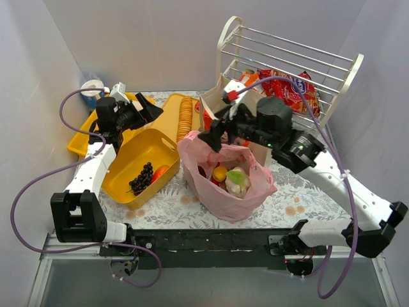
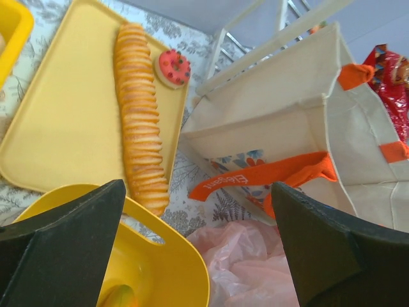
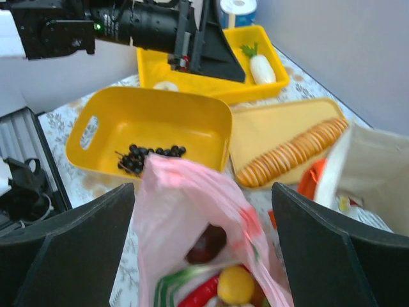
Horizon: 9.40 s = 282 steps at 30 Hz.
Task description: Place the mixed food into the grocery bags and tie them
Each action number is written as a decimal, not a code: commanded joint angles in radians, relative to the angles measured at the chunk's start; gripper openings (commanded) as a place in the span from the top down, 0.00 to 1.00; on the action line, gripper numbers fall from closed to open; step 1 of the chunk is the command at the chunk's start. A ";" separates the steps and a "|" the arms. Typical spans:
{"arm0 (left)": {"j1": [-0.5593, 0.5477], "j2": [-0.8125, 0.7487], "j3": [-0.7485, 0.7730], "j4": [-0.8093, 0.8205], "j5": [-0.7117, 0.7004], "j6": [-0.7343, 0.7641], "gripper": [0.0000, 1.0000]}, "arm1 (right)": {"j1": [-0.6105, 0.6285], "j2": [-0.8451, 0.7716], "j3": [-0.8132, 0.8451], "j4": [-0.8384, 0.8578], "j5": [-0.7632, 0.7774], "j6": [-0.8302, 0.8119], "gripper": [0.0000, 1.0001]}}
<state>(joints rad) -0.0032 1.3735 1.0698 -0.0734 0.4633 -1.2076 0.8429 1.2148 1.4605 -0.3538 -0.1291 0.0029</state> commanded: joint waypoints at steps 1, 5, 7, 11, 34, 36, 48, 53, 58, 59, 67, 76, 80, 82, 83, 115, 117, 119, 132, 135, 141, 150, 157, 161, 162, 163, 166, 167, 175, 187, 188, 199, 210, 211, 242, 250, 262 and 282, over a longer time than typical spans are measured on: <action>0.002 -0.077 -0.002 0.047 0.004 0.051 0.02 | 0.151 0.101 0.070 0.110 0.266 0.000 0.07; 0.002 -0.071 -0.010 0.069 0.054 0.036 0.02 | 0.223 0.137 0.063 0.179 0.370 0.000 0.07; 0.002 -0.077 -0.016 0.067 0.063 0.031 0.02 | 0.266 0.176 0.081 0.167 0.446 -0.035 0.08; 0.002 -0.086 -0.027 0.101 0.060 0.037 0.02 | 0.317 0.212 0.072 0.167 0.614 -0.063 0.10; -0.039 -0.208 -0.157 0.916 0.709 -0.296 0.02 | -0.057 0.193 0.265 -0.071 -0.424 -0.138 0.99; -0.079 -0.214 -0.114 0.847 0.700 -0.194 0.02 | -0.083 0.209 0.282 -0.088 -0.513 -0.116 0.99; -0.322 -0.162 -0.132 0.771 0.583 -0.055 0.02 | -0.102 0.203 0.182 0.052 -0.679 -0.011 0.99; -0.389 -0.119 -0.151 0.805 0.587 -0.072 0.02 | -0.107 0.204 0.173 0.071 -0.684 0.017 0.99; -0.460 -0.097 -0.169 0.831 0.578 -0.089 0.02 | -0.119 0.187 0.136 0.108 -0.659 0.042 0.99; -0.471 -0.096 -0.177 0.825 0.566 -0.081 0.02 | -0.122 0.181 0.133 0.113 -0.658 0.046 0.99; -0.549 -0.037 -0.226 0.848 0.525 -0.110 0.16 | -0.146 0.160 0.092 0.185 -0.626 0.089 0.99; -0.549 -0.077 -0.294 0.785 0.474 -0.079 0.43 | -0.205 0.152 0.037 0.248 -0.624 0.137 0.99; -0.549 -0.073 -0.259 0.724 0.428 -0.070 0.89 | -0.205 0.160 0.037 0.224 -0.603 0.111 0.99; -0.549 -0.077 -0.245 0.663 0.387 -0.052 1.00 | -0.206 0.163 0.049 0.182 -0.580 0.094 0.99; -0.549 -0.082 -0.232 0.637 0.365 -0.041 1.00 | -0.209 0.164 0.055 0.170 -0.572 0.085 0.99; -0.218 -0.096 -0.260 0.416 0.387 -0.049 1.00 | -0.584 -0.284 -0.423 0.254 -0.790 0.028 0.09; -0.218 -0.097 -0.258 0.416 0.390 -0.049 1.00 | -0.582 -0.294 -0.442 0.234 -0.779 0.010 0.09; -0.219 -0.099 -0.260 0.420 0.394 -0.047 1.00 | -0.584 -0.304 -0.466 0.220 -0.761 0.000 0.09; -0.216 -0.099 -0.246 0.367 0.358 -0.030 1.00 | -0.582 -0.362 -0.379 0.194 -0.684 0.021 0.99; -0.216 -0.093 -0.232 0.324 0.321 -0.024 1.00 | -0.584 -0.449 -0.384 0.239 -0.511 0.055 0.99; -0.208 -0.051 -0.211 0.270 0.299 -0.040 1.00 | -0.582 -0.537 -0.460 0.286 -0.437 0.058 0.99; -0.270 -0.045 -0.200 0.308 0.387 -0.020 1.00 | -0.579 -0.396 -0.506 0.343 -0.587 0.089 0.99; -0.451 0.012 -0.084 0.169 0.389 0.111 1.00 | -0.383 -0.244 -0.416 0.355 -0.560 0.045 0.99; -0.517 0.074 0.025 0.075 0.440 0.180 1.00 | -0.279 -0.138 -0.336 0.355 -0.563 0.023 0.99; -0.527 0.088 0.047 0.020 0.442 0.201 1.00 | -0.253 -0.103 -0.327 0.355 -0.570 0.025 0.99; -0.537 0.119 0.073 -0.021 0.457 0.257 1.00 | -0.242 -0.092 -0.312 0.358 -0.581 0.025 0.99; -0.563 0.139 0.108 -0.129 0.501 0.350 1.00 | -0.222 -0.055 -0.299 0.375 -0.593 0.031 0.99; -0.567 0.133 0.102 -0.146 0.544 0.367 1.00 | -0.220 -0.041 -0.290 0.374 -0.593 0.031 0.99; -0.567 0.021 0.058 -0.261 0.585 0.511 1.00 | -0.220 -0.032 -0.281 0.311 -0.577 0.016 0.99; -0.567 0.075 0.081 -0.105 0.635 0.376 0.43 | -0.220 -0.087 -0.287 0.213 -0.535 -0.034 0.99; -0.567 0.073 0.087 -0.089 0.635 0.364 0.44 | -0.220 -0.092 -0.285 0.210 -0.534 -0.035 0.99; -0.567 0.073 0.062 0.171 0.679 0.192 0.36 | -0.219 -0.136 -0.279 0.180 -0.503 -0.058 0.98; -0.581 0.079 -0.102 0.575 0.704 -0.105 0.36 | -0.220 -0.110 -0.307 0.276 -0.514 0.018 0.98; -0.583 0.088 -0.106 0.590 0.698 -0.122 0.37 | -0.219 -0.106 -0.310 0.285 -0.517 0.020 0.98; -0.583 0.001 -0.222 0.652 0.558 -0.113 1.00 | -0.403 -0.327 -0.632 0.553 -0.707 0.008 0.13; -0.583 0.009 -0.217 0.656 0.591 -0.118 1.00 | -0.404 -0.294 -0.660 0.628 -0.704 -0.050 0.13; -0.577 -0.013 -0.205 0.607 0.594 -0.084 1.00 | -0.432 -0.393 -0.563 0.360 -0.696 -0.170 0.09; -0.575 -0.036 -0.206 0.589 0.586 -0.067 1.00 | -0.467 -0.411 -0.618 0.383 -0.695 -0.143 0.09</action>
<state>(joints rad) -0.5816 1.3785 0.8574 0.5018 1.0431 -1.2819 0.3790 0.7975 0.8658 -0.0551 -0.8146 -0.1867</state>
